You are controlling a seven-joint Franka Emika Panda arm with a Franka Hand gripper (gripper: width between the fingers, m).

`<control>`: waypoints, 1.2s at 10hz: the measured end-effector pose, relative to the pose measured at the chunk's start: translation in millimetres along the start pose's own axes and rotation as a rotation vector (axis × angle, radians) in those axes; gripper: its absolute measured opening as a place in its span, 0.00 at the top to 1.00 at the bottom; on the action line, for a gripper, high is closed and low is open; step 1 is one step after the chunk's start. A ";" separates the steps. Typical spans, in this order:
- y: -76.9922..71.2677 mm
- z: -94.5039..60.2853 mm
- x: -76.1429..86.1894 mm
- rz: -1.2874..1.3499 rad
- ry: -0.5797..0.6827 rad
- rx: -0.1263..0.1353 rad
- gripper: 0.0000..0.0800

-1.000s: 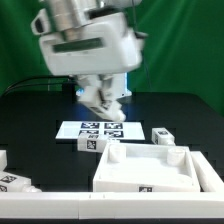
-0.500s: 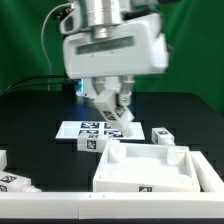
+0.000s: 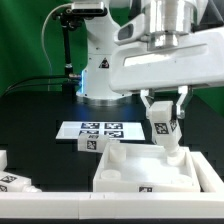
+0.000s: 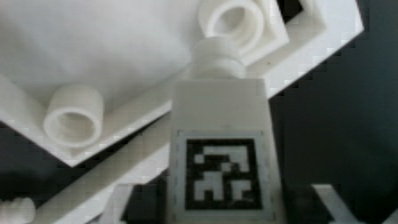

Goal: Assemble one leg

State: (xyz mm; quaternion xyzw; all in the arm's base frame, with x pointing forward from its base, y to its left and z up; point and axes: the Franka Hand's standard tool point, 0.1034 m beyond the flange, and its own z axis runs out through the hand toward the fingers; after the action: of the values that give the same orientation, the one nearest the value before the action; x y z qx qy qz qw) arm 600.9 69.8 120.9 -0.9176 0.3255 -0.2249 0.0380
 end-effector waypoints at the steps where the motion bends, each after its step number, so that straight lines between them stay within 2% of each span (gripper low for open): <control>1: 0.2 -0.1 1.0 -0.006 -0.001 -0.001 0.64; 2: 3.1 1.5 1.7 -0.060 -0.003 -0.008 0.64; 3: 14.1 7.3 5.9 -0.186 -0.016 -0.041 0.64; 4: 12.4 11.4 14.0 -0.267 -0.010 -0.056 0.64; 6: -9.5 13.9 21.2 -0.499 -0.009 -0.070 0.64; 10: -10.1 15.6 20.6 -0.478 0.005 -0.061 0.64; 11: -20.9 16.0 16.0 -0.494 0.068 -0.019 0.64; 12: -26.8 17.4 9.3 -0.503 0.076 -0.006 0.64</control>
Offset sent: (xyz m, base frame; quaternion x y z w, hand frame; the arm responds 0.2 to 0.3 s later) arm 0.0330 -0.0409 0.0041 -0.0954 0.0663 -0.2936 0.9488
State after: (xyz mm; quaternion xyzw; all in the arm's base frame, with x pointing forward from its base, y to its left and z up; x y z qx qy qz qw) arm 630.4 83.8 114.7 -0.9608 0.0886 -0.2604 -0.0342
